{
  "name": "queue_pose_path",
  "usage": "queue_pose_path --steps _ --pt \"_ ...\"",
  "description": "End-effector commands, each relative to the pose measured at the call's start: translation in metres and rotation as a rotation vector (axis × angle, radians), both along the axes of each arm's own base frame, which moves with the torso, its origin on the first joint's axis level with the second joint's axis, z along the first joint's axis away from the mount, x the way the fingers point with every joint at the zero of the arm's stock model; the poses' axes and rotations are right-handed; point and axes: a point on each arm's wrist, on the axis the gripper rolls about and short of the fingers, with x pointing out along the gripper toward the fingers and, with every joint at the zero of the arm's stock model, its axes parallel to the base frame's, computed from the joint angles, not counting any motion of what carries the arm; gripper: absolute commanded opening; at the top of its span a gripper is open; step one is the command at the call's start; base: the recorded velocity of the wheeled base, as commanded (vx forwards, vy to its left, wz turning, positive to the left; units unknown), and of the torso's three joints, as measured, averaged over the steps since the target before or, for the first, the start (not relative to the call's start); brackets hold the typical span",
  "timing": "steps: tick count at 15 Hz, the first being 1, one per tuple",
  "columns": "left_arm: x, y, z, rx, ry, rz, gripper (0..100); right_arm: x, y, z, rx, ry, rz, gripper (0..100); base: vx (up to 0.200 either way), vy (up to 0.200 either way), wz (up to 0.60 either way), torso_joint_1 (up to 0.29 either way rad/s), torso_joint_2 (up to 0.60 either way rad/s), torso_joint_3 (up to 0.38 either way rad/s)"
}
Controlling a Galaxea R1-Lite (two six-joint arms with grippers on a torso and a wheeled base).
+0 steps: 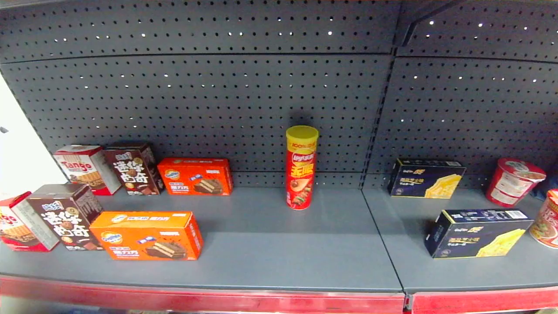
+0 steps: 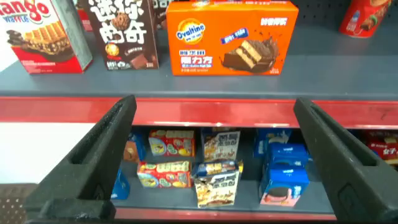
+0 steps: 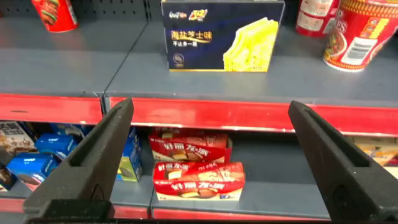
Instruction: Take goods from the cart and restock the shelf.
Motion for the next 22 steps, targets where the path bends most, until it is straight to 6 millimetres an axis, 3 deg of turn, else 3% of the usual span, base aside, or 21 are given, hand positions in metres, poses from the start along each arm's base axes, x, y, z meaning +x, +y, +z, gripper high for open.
queue_pose_path --steps 1,20,22 --pt "0.0001 0.0000 0.0000 -0.001 0.000 0.000 100 0.0001 0.0000 -0.0001 0.000 0.002 0.001 100 0.000 0.000 0.60 -0.007 0.00 0.007" --pt "0.0001 0.0000 0.0000 0.004 0.001 -0.002 100 0.0000 0.0000 -0.0001 0.002 0.001 0.000 100 0.000 0.000 0.60 0.003 0.00 0.002" --pt "0.0002 0.0001 0.0002 0.001 0.000 0.007 100 0.0000 0.0000 -0.0001 0.002 0.001 0.000 100 0.000 0.000 0.00 0.000 0.00 0.000"
